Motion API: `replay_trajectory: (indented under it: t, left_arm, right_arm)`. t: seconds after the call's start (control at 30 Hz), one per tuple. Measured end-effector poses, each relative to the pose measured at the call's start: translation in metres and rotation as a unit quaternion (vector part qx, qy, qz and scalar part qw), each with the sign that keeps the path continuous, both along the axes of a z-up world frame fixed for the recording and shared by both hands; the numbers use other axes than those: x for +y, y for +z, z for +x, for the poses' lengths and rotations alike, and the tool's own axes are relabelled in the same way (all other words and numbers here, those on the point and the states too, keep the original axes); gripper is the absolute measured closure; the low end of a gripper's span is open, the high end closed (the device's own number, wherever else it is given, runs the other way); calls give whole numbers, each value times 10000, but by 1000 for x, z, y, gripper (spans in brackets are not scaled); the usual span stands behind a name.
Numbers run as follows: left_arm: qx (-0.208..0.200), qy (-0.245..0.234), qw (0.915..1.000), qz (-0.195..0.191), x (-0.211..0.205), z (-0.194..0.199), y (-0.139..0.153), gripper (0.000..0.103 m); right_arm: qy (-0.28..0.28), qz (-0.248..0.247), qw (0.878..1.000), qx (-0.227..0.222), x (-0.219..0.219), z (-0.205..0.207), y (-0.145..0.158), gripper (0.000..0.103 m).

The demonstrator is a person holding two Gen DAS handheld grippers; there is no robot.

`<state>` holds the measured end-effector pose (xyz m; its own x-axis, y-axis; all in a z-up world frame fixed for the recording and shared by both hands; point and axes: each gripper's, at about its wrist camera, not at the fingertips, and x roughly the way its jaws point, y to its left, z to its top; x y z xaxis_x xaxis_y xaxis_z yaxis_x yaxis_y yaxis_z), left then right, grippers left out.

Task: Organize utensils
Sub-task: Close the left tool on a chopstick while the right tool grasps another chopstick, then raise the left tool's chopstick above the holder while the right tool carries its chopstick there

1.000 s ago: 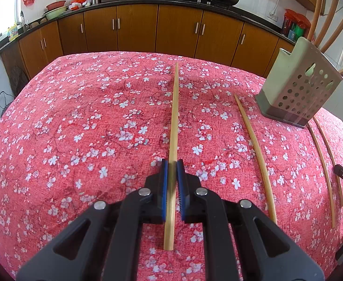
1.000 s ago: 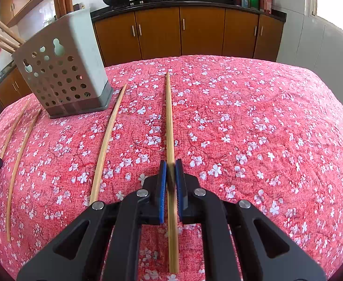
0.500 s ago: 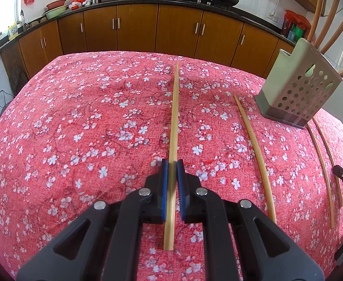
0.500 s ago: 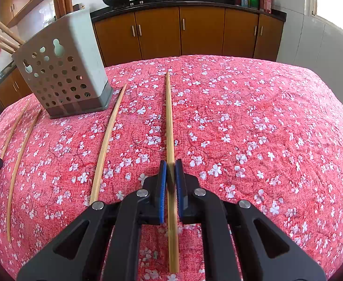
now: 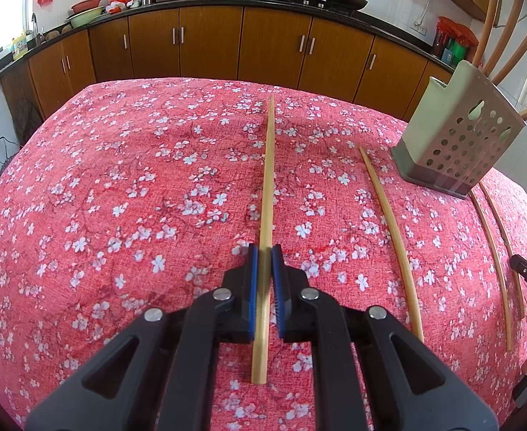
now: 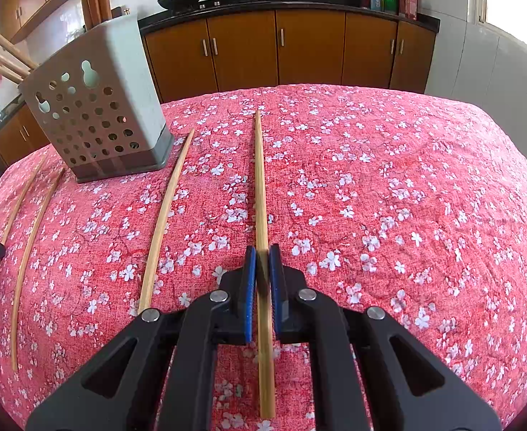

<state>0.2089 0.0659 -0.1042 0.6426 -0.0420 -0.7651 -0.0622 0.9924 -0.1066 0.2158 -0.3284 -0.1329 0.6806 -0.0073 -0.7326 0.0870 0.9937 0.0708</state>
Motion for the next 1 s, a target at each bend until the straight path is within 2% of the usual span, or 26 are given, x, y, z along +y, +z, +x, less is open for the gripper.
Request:
replay_trajectory:
  t: [0.3, 0.43, 0.63, 0.73, 0.83, 1.0]
  left_arm:
    - [-8, 7, 10000, -28, 0, 0, 0, 91]
    - [20, -169, 9994, 296, -7, -8, 0, 91]
    - [22, -241, 9991, 355, -6, -22, -1, 94]
    - [4, -292, 9977, 605, -13, -23, 1, 95]
    - [-233, -367, 9959, 794, -15, -29, 13, 95]
    - [-967, -335, 9926, 657, -15, -44, 69, 95]
  right_arm:
    - [2, -4, 10000, 2, -1, 0, 0, 94]
    - [47, 11, 10000, 8, -1, -4, 1, 94]
    - [96, 79, 9999, -2, 1, -11, 1, 95]
    - [84, 19, 10000, -12, 2, -13, 4, 95]
    - [64, 20, 9993, -356, -1, -24, 24, 95]
    - [74, -130, 9934, -1141, 3, -43, 80, 95]
